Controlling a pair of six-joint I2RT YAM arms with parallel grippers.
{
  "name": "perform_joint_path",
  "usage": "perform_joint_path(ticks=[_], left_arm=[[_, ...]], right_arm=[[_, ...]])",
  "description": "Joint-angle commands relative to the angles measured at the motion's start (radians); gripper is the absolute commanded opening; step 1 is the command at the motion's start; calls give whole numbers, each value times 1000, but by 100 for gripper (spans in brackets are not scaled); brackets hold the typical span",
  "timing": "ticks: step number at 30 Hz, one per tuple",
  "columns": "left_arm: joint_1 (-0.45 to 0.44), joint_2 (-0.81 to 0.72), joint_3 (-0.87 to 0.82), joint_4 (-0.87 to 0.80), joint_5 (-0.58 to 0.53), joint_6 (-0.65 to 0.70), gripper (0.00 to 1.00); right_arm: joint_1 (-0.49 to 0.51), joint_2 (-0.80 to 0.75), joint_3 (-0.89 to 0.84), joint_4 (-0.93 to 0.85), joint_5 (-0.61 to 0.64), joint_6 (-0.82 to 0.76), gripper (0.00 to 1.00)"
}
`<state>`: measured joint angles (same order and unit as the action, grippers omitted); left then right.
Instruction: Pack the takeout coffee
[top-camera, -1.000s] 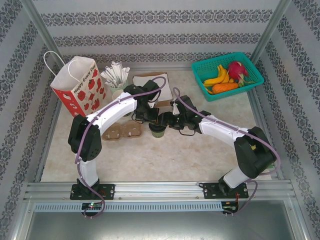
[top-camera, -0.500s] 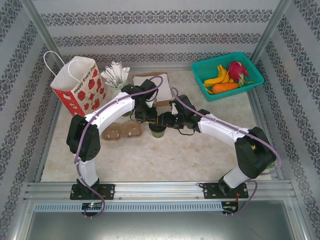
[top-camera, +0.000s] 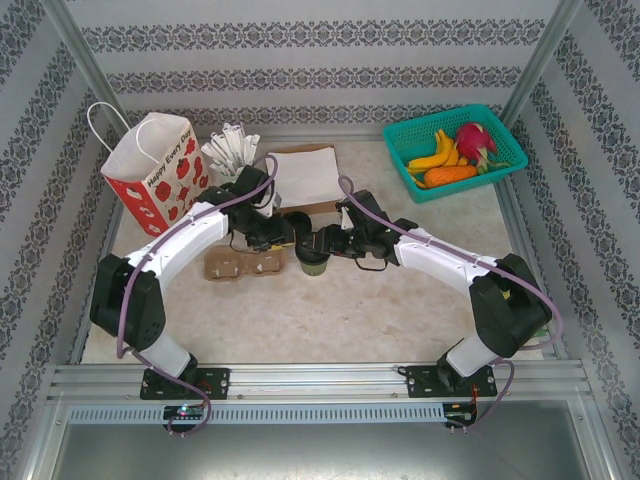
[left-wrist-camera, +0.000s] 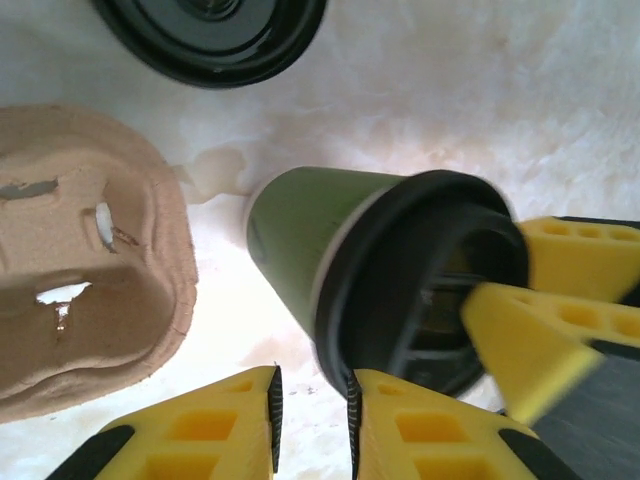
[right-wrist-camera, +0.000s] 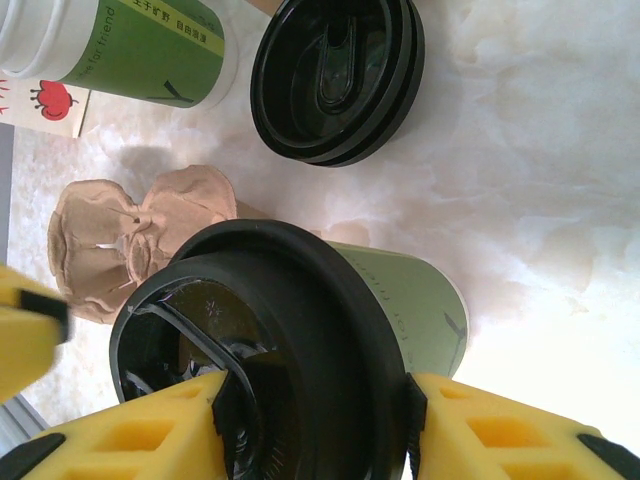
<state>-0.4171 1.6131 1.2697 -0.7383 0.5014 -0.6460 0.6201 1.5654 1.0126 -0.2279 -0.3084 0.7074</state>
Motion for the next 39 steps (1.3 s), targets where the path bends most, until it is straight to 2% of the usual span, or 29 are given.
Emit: perform_joint_path(ticks=[1,12,18,22,25,28,32,39], left_arm=[[6,14,-44,119,103,-53,24],[13,45,-101,218,150,-42,24],[12,96,-145,206,133,-40,12],[12,172,-203,188,125,-29,8],[13,192,-187,157,115,-6,6],[14,143,-113,118,81,22,9],[13,71,-26,70,49,42,19],[14,-13,13,16,-84,23,28]], right_arm=[[16,27,3,-89,46,-16,48],[26,29,7,-99,54,-16,47],[30,45,10,-119,59,-19,45],[30,64,-2,-124,59,-16,44],[29,67,1,-120,58,-12,44],[30,56,15,-123,61,-11,44],[26,42,29,-141,75,-14,44],[25,33,48,-149,73,-17,46]])
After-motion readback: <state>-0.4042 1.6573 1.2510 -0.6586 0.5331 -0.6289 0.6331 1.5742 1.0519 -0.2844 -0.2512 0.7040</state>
